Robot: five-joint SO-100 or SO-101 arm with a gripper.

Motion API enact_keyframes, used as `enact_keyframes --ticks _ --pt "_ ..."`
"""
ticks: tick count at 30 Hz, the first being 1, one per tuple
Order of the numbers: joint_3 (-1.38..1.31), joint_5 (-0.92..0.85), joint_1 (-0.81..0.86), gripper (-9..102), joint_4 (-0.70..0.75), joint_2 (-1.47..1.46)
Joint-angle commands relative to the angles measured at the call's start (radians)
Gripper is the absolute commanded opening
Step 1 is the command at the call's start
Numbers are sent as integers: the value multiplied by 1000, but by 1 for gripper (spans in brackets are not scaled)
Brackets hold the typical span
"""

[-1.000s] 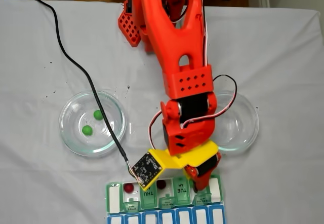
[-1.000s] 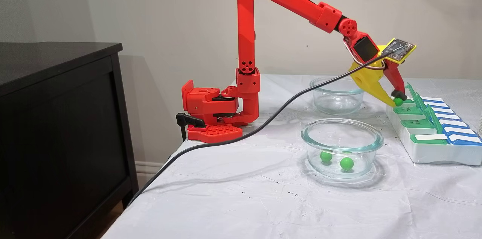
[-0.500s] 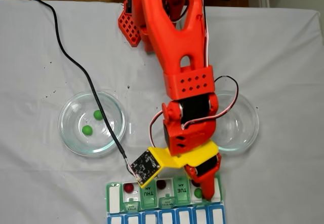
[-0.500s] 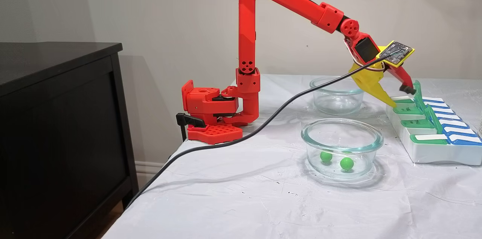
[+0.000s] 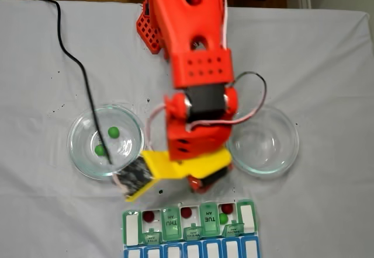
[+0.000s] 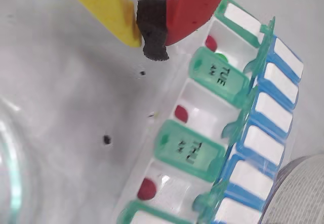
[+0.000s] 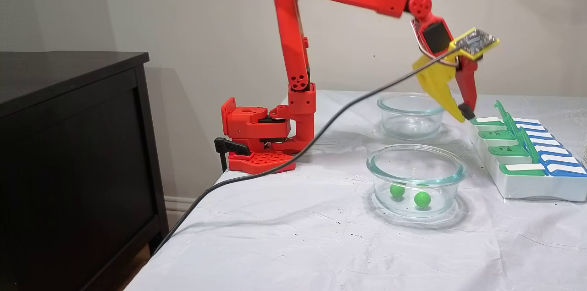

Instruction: Sort medicines into box.

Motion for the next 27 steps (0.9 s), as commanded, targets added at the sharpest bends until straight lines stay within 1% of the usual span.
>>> enact_keyframes --ticks 1,5,10,12,15,20,22,24,27 --pt "-178 -195 137 0 224 121" --pt "-189 -313 267 0 310 129" --pt "-127 -416 357 0 356 124" --pt "-107 -416 400 0 360 98" --pt "-83 -400 433 0 339 55" --pt "-20 -453 463 1 268 51" --pt "15 -476 479 6 249 41" --pt "41 -494 495 7 233 23" --pt "55 -491 502 15 204 8"
